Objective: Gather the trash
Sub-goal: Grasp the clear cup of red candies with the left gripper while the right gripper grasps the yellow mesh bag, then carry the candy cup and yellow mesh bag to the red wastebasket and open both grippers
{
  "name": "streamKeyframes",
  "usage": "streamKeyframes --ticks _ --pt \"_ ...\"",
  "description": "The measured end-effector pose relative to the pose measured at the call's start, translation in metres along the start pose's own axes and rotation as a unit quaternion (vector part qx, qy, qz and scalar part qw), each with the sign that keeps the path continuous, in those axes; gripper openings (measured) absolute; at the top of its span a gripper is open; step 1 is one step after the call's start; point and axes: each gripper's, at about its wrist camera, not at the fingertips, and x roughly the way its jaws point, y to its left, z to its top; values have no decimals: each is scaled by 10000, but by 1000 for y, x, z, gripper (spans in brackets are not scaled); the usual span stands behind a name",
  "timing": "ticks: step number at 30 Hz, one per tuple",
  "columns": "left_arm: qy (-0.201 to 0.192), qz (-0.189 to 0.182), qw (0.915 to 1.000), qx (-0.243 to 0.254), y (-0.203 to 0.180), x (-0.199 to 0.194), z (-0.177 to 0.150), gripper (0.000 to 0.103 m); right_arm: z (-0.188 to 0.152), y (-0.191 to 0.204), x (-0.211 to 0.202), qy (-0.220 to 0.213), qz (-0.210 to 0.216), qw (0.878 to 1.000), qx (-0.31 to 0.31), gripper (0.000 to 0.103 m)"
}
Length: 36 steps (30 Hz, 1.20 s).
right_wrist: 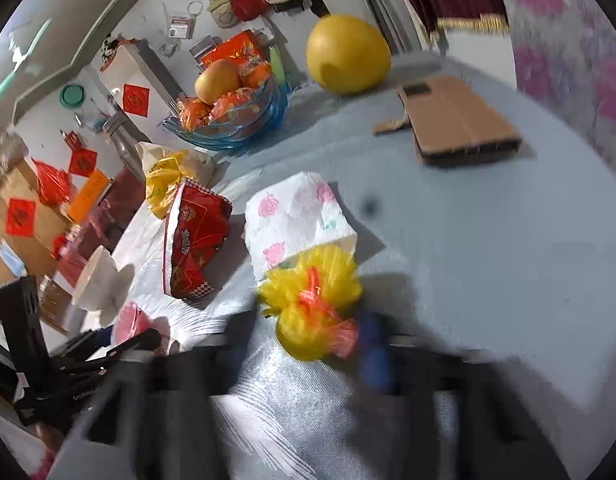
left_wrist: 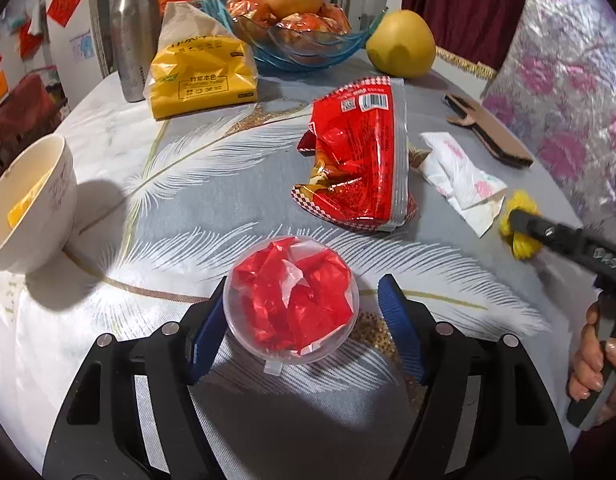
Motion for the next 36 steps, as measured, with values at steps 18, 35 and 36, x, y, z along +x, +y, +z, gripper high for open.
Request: streamKeyframes --ticks 18,35,36 --pt "-517 45 9987 -9 5 -21 0 55 -36 9 -38 -383 -97 9991 161 32" --pt "-843 -572 9948 70 -12 -74 -49 55 -104 37 -134 -871 -38 9962 75 32" --pt "-864 -604 9944 81 -13 -79 -52 55 -108 38 -140 -914 -37 9958 48 32"
